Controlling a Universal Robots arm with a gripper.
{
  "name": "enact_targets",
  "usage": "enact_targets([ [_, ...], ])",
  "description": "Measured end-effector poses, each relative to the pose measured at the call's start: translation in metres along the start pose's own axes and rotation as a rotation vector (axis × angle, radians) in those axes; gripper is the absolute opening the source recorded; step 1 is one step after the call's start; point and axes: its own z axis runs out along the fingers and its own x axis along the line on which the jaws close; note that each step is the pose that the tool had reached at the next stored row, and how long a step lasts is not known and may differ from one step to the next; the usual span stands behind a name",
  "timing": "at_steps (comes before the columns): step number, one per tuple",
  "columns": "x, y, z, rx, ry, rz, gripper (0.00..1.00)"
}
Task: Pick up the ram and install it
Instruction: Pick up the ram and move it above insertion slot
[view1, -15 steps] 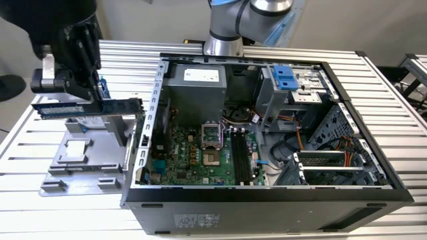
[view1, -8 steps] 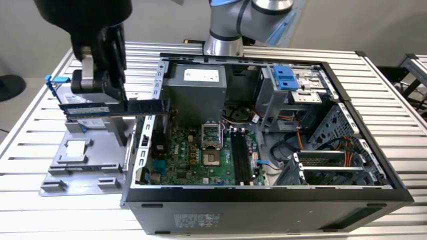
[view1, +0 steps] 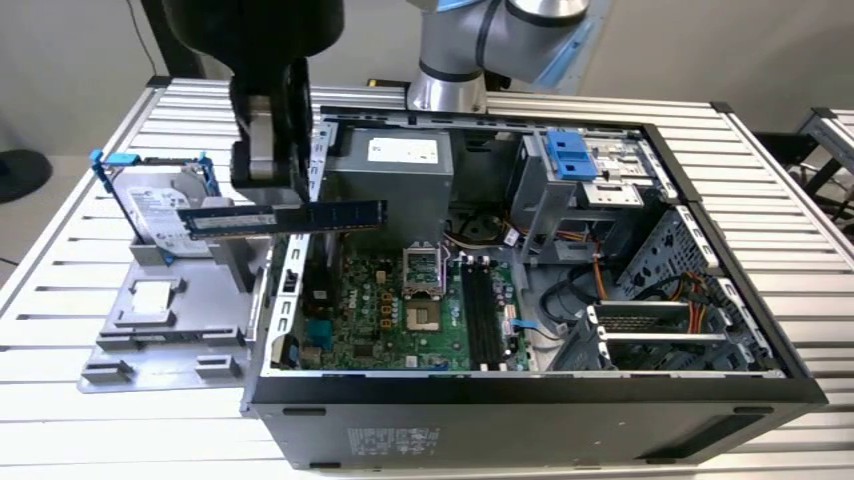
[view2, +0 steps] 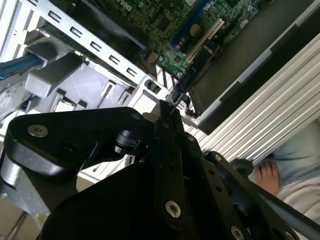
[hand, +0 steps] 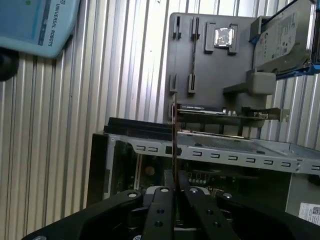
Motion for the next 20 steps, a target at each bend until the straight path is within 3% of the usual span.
enact_targets([
  [20,0.0083,-0.0906,-0.0026,-0.0001,0.0001,0.0,0.0],
])
